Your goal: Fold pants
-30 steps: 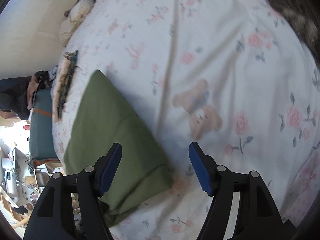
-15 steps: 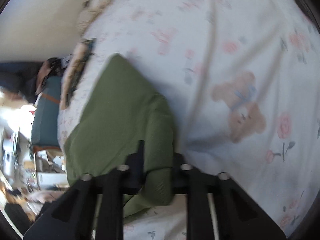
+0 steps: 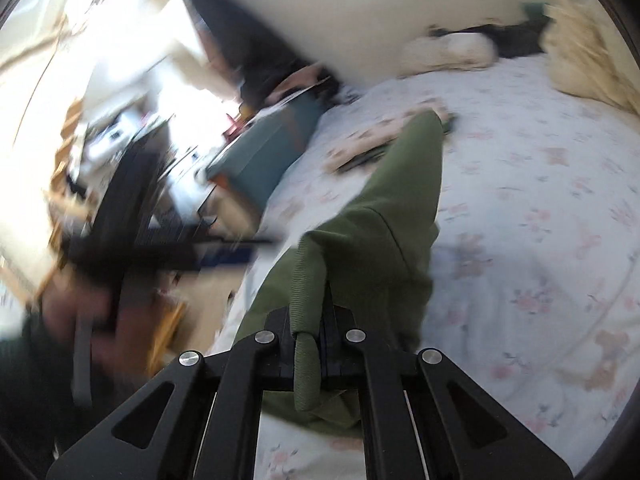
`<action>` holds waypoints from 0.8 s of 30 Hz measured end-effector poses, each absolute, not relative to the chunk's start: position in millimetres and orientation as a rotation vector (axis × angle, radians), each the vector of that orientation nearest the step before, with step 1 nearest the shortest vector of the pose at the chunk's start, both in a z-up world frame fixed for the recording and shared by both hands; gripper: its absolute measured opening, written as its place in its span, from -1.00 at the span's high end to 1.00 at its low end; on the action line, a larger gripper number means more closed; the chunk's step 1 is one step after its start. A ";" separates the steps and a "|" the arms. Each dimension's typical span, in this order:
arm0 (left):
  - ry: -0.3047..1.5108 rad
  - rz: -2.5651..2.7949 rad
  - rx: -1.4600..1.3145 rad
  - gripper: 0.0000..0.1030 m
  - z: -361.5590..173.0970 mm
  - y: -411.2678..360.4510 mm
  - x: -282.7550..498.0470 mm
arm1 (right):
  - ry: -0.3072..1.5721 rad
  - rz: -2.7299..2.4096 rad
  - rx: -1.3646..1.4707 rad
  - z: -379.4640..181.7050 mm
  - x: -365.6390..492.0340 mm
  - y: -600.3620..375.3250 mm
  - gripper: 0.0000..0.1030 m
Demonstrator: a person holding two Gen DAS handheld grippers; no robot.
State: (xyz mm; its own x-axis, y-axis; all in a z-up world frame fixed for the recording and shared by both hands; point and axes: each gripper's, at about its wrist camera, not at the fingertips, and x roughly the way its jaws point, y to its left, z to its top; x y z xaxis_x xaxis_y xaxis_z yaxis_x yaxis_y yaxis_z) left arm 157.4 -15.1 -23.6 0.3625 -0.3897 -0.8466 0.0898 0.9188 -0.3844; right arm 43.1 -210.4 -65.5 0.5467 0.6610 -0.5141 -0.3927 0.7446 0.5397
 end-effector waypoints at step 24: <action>1.198 -0.368 0.028 0.82 -4.7 -13.0 203.4 | 0.837 0.828 0.263 -58.4 31.1 -121.5 0.89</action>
State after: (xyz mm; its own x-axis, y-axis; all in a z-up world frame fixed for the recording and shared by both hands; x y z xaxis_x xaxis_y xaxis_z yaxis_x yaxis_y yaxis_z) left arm 203.4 -13.0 -4.7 0.3120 -0.2643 -0.9126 0.2936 0.9403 -0.1720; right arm 31.1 -121.5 -58.4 0.3866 0.7388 -0.5520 -0.5439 0.6660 0.5105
